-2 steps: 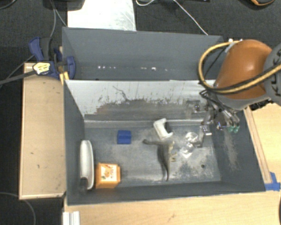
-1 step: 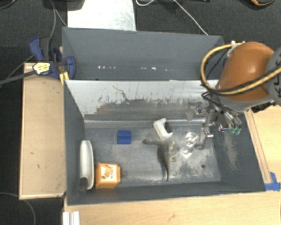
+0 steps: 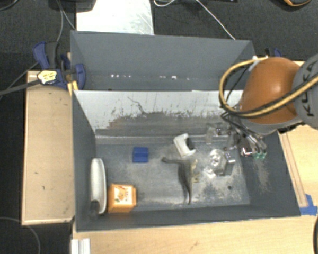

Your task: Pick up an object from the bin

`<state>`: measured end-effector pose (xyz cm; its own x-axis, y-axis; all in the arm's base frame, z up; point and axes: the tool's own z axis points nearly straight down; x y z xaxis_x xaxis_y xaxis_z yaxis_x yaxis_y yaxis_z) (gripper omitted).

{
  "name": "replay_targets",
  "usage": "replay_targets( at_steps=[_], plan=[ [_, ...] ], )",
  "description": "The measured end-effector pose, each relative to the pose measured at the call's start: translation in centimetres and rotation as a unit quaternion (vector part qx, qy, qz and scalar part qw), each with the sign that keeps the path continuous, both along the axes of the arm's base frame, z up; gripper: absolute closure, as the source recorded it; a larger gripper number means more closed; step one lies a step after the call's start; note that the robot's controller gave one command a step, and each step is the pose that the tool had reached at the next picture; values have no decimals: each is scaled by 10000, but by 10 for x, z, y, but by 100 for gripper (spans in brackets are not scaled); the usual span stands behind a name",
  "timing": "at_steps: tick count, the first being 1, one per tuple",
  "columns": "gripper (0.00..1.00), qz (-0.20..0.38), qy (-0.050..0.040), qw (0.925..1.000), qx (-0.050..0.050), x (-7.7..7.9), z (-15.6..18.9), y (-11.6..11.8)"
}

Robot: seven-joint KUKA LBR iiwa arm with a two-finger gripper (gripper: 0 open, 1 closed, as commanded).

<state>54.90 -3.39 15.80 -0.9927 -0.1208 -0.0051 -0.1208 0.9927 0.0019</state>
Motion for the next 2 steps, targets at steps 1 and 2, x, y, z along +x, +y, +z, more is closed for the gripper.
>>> replay_targets(
  at_steps=[1,2],
  plan=[
    [0,-49,-22,10000,10,11,-58,34],
    [0,1032,-22,9947,-2,29,-45,47]
  ],
)
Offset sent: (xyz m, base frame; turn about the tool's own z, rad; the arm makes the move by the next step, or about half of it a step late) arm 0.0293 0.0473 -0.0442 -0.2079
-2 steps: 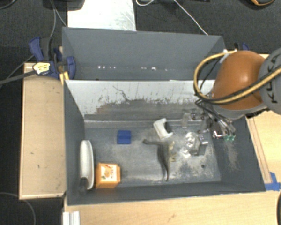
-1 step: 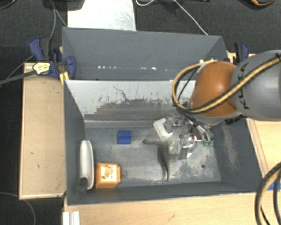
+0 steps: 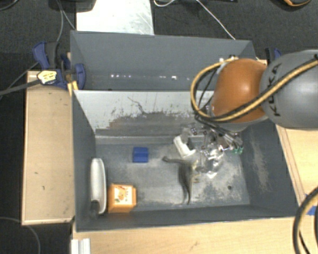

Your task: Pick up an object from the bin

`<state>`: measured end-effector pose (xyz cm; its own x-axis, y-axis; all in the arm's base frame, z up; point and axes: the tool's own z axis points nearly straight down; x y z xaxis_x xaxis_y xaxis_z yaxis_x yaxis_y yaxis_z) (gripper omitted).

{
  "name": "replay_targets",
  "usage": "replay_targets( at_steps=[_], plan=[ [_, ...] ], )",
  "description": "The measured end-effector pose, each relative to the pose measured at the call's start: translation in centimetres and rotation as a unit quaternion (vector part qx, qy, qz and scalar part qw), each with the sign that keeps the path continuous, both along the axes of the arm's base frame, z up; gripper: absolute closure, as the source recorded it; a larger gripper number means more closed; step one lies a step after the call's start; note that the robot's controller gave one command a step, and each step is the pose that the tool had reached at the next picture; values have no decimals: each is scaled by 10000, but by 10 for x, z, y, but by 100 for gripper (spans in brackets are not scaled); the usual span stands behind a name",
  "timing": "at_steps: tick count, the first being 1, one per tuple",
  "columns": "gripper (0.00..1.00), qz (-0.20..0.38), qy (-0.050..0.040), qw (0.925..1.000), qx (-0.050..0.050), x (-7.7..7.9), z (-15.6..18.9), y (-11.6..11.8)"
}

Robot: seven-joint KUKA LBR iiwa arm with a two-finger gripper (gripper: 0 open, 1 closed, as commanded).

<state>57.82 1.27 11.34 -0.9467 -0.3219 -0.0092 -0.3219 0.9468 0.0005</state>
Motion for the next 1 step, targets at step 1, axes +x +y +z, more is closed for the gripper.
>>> replay_targets(
  at_steps=[1],
  plan=[
    [0,-14,-20,10000,-1,1,2,1]
  ],
)
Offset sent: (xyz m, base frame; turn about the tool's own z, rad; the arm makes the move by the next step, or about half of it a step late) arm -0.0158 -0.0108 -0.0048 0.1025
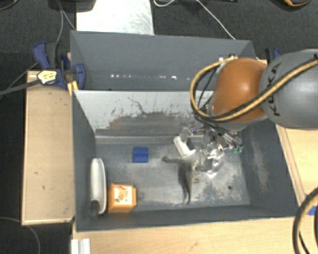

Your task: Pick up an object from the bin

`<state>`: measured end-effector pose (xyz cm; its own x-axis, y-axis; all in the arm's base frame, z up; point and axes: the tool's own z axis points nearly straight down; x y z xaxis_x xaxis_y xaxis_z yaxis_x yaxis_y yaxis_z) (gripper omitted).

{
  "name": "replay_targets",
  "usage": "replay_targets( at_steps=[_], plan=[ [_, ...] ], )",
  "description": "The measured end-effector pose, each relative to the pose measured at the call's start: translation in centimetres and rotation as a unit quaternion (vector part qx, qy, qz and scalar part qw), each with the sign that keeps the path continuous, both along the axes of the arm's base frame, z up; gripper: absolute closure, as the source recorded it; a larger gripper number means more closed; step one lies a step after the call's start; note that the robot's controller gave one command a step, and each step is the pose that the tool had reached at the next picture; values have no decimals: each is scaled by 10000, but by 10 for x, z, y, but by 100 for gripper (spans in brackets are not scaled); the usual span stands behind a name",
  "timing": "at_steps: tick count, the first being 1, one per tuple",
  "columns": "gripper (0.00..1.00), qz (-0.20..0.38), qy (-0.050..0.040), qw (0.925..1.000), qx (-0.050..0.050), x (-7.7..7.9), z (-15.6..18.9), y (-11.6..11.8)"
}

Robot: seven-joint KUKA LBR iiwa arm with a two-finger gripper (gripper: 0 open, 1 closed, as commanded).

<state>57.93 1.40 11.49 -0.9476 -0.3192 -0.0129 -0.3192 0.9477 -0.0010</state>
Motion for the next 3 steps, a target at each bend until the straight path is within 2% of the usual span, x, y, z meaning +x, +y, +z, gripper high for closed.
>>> replay_targets(
  at_steps=[1,2,3],
  plan=[
    [100,-492,-2,9988,9,-16,-6,-12],
    [0,-482,-2,9988,10,-16,-6,-12],
    [0,-478,-3,9989,9,-16,-6,-12]
  ],
)
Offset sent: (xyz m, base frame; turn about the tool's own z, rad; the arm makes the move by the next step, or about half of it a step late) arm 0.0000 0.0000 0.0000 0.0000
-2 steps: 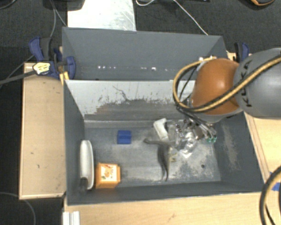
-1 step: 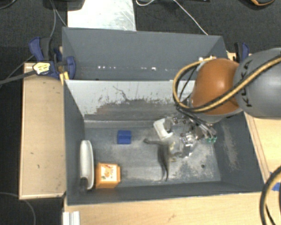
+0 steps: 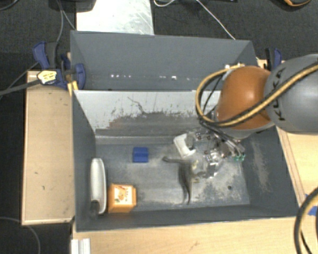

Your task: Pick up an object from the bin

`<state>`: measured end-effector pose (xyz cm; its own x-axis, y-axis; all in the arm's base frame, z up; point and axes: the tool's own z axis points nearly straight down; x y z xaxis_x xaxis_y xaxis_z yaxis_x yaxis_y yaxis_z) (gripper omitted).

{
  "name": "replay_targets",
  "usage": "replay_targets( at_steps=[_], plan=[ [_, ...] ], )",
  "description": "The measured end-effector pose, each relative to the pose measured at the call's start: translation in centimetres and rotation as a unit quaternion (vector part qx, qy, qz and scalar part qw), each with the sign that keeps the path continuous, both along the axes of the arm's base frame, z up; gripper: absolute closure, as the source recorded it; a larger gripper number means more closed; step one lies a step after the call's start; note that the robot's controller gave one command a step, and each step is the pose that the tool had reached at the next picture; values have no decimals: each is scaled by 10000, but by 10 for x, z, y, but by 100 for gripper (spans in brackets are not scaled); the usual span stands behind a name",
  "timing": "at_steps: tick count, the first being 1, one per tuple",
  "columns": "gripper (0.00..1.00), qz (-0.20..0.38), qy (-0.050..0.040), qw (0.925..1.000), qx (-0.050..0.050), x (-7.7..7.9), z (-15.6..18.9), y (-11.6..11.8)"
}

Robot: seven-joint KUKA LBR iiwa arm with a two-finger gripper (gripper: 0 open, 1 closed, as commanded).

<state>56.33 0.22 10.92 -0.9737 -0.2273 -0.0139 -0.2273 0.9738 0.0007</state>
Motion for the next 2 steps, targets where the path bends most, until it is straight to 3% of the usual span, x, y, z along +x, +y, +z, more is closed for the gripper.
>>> replay_targets(
  at_steps=[1,2],
  plan=[
    [0,1317,-25,9913,-18,16,-15,22],
    [100,1047,7,9945,-24,10,-36,39]
  ],
)
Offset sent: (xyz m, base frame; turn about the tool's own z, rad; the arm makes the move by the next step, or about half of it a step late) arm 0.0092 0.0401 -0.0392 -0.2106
